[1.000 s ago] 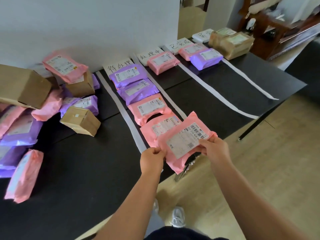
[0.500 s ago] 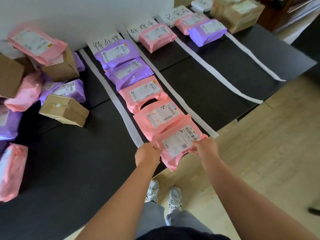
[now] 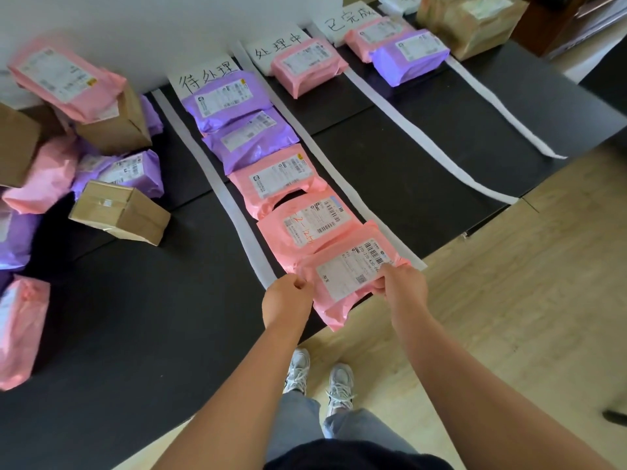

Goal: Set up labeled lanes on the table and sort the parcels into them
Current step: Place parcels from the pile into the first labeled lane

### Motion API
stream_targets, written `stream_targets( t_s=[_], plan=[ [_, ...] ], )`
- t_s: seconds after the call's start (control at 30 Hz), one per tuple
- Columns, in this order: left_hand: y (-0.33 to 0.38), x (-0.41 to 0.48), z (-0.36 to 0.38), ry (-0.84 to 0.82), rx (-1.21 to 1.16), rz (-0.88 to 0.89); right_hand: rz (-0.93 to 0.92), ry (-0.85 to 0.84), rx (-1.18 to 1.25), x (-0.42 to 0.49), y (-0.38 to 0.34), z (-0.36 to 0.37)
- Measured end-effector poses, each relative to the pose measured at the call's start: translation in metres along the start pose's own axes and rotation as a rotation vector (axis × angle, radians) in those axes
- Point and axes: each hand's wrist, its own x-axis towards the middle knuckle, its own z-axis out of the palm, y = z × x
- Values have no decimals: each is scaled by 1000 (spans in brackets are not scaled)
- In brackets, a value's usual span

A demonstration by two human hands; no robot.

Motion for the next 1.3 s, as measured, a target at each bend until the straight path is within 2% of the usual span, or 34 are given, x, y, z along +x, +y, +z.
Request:
stream_targets(
  t_s=[0.1, 0.27, 0.43, 0.67, 0.83, 0.93, 1.07, 1.23, 1.3],
  plan=[
    [7, -7, 1, 85, -89, 44, -40, 47, 118, -6, -11, -1],
    [23, 3, -17, 177, -171, 94, -104, 10, 160, -4, -44, 11],
    [30, 35, -47, 271, -183, 94, -98, -77, 95, 5, -80, 44],
    [44, 96, -85, 357, -220, 55, -209, -124, -51, 25, -123, 95],
    [51, 137, -102, 371, -260, 59, -238, -170, -71, 44, -149, 133],
    [47, 153, -105, 303, -223, 98, -212, -206, -94, 54, -157, 147],
    [34, 162, -98, 199, -146, 137, -192, -249, -174, 66, -156, 153],
    [28, 156, -96, 182, -139, 180, -203, -295, -60, 62, -152, 147],
    [26, 151, -97, 186, -113, 185, -154, -292, -108, 59, -159, 147]
  ],
)
